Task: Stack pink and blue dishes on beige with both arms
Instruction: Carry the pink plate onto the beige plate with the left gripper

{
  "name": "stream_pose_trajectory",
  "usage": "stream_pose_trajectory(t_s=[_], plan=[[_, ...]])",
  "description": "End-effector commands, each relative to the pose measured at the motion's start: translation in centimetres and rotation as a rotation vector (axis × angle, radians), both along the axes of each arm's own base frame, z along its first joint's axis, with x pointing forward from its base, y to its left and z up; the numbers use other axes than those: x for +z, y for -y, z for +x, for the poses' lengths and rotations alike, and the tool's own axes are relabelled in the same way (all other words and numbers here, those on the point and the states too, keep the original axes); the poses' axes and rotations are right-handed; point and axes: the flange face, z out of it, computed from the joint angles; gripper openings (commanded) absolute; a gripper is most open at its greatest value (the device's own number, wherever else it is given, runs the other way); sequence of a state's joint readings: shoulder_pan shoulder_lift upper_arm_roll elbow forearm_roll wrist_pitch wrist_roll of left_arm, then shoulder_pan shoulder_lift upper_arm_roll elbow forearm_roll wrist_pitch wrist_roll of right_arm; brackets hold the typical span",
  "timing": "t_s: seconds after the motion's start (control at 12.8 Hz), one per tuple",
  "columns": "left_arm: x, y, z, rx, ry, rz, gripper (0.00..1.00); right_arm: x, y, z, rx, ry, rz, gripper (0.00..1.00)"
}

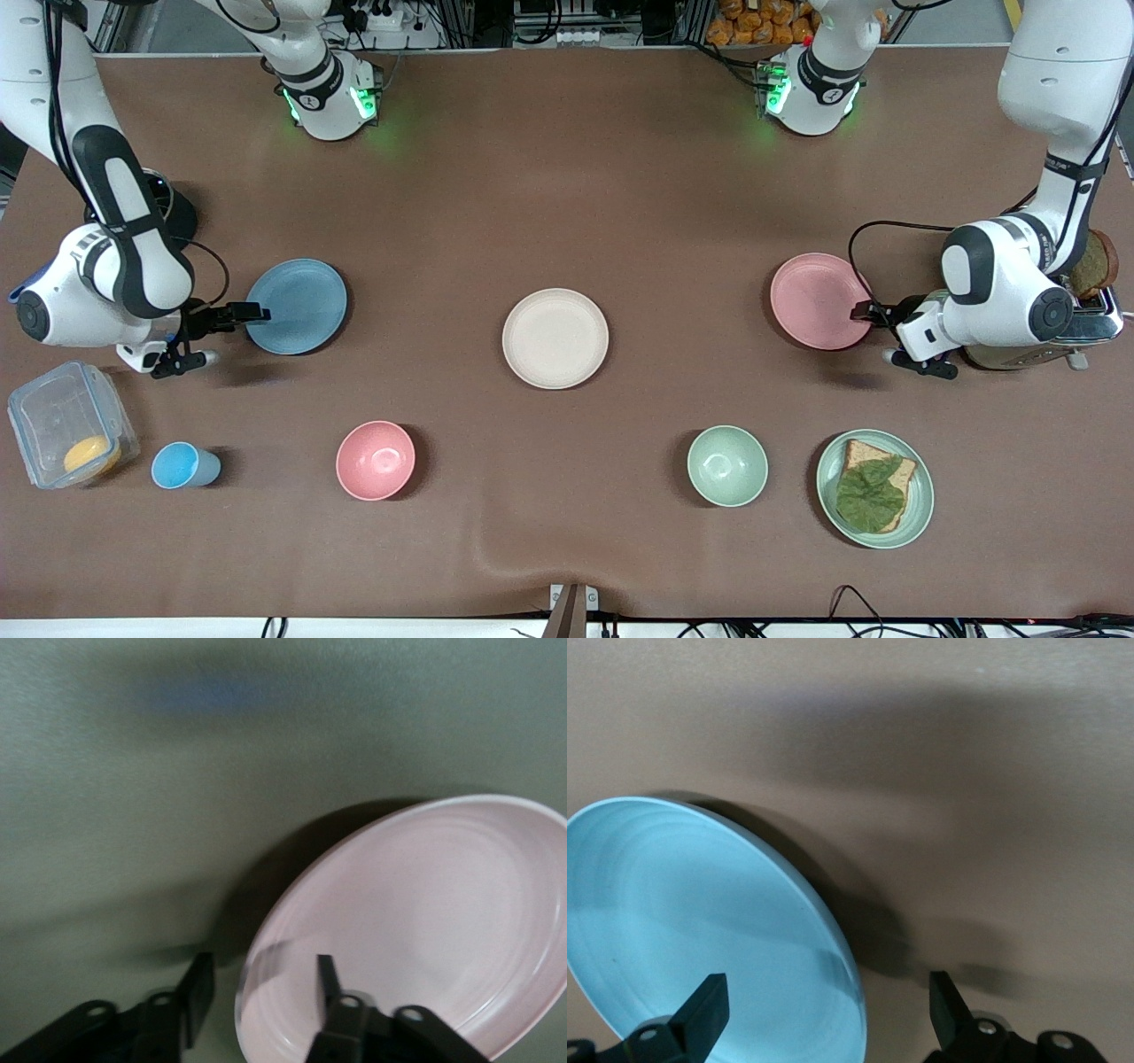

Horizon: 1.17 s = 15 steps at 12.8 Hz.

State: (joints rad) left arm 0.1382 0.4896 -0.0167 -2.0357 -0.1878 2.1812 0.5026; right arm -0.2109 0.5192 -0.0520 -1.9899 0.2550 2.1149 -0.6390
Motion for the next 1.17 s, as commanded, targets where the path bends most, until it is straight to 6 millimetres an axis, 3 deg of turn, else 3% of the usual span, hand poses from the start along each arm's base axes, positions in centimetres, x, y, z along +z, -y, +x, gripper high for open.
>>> stream_pose_trajectory(t_s=[0.0,0.16,0.23,0.39,0.54,0.86,0.93,1.09], plan=[[-0.4,-0.2,-0.1,-0.021,0.025,-0.043,0.00,-1.2,-0.1,-0.1,0.054,0.013,0.044,0.63],[-0.2,-0.1,-0.1,-0.022,0.028,-0.043,0.00,-1.2,-0.2,0.1,0.062,0.011,0.048,0.21],[0.0,-0.1,0.0,-0.022,0.030,-0.043,0.00,-1.3,-0.3,0.0,0.063,0.007,0.050,0.12],[1.4,0.4,0.6,-0.034,0.050,-0.044,0.00,-1.1,-0.3,0.2,0.065,-0.006,0.059,0.00],[4.0,2.3,1.8,-0.074,0.084,-0.061,0.00,-0.8,-0.4,0.6,0.074,-0.037,0.082,0.00],[10.9,10.2,6.4,-0.136,0.108,-0.117,0.00,0.4,-0.6,1.6,0.076,-0.065,0.102,0.00],[12.6,13.3,7.3,-0.083,0.109,-0.111,0.00,1.1,-0.7,2.1,0.076,-0.074,0.108,0.00],[14.5,22.1,8.6,0.000,0.106,-0.101,0.00,2.6,-1.4,3.0,0.069,-0.104,0.114,0.00]])
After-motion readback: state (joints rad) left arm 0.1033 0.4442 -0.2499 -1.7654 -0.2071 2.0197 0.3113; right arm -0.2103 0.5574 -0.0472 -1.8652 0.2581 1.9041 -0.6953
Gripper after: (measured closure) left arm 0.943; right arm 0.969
